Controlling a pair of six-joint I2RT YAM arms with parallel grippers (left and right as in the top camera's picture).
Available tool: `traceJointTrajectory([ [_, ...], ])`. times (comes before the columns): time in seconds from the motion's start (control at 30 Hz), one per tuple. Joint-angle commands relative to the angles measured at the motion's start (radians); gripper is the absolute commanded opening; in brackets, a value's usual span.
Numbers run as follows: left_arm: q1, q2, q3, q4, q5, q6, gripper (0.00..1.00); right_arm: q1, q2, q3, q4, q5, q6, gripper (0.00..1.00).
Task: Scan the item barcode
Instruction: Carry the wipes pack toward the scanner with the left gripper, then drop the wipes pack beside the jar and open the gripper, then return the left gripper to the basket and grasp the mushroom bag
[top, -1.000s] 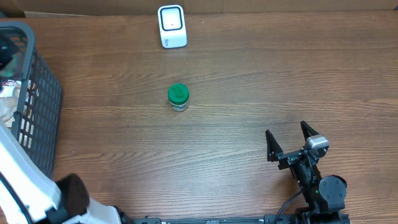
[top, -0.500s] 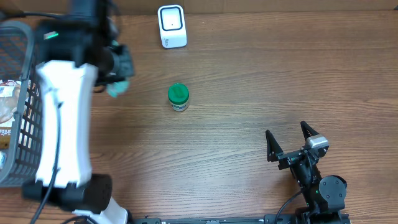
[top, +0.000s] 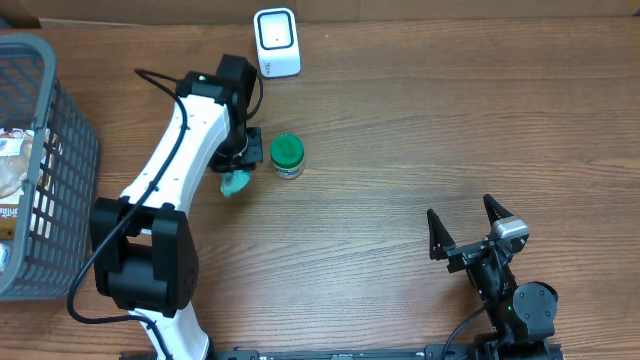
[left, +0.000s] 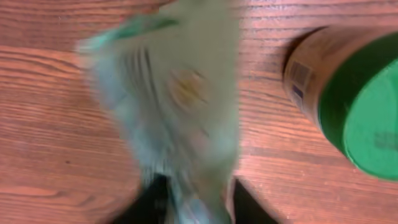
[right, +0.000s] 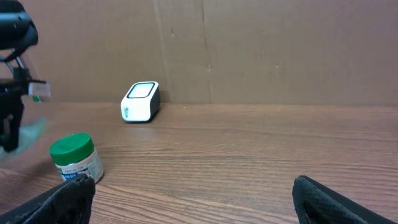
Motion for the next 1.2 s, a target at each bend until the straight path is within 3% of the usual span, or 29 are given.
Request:
traceJointTrajectory([
  [0.0, -0.002, -0.005, -0.023, 0.022, 0.004, 0.007, 0.55, -0.005, -0.010, -0.011, 0.003, -0.005, 0.008, 1.00],
  [0.03, -0.002, -0.005, -0.023, 0.026, 0.004, 0.008, 0.60, -0.005, -0.010, -0.011, 0.003, -0.005, 0.008, 1.00],
  [0.1, -0.002, -0.005, -0.023, 0.032, 0.005, 0.008, 0.60, -0.005, -0.010, -0.011, 0.003, -0.005, 0.007, 1.00],
  [0.37, 0.008, -0.009, 0.039, 0.000, 0.004, 0.026, 0.51, -0.005, -0.010, -0.011, 0.003, -0.005, 0.008, 1.00],
  [0.63, 0.069, -0.039, 0.474, -0.269, 0.002, 0.026, 0.52, -0.005, -0.010, -0.011, 0.003, -0.005, 0.008, 1.00],
  [0.9, 0.225, -0.078, 0.836, -0.468, -0.123, 0.025, 0.63, -0.005, -0.010, -0.011, 0.003, -0.005, 0.008, 1.00],
  [0.97, 0.299, -0.094, 0.862, -0.473, -0.134, 0.025, 0.67, -0.005, -0.010, -0.011, 0.003, -0.005, 0.008, 1.00],
  [1.07, 0.444, -0.107, 0.866, -0.462, -0.128, 0.000, 0.83, -0.005, -0.010, -0.011, 0.003, -0.005, 0.008, 1.00],
  [1.17, 0.586, -0.104, 0.861, -0.458, -0.092, -0.050, 0.89, -0.005, -0.010, -0.011, 0.003, -0.005, 0.008, 1.00],
])
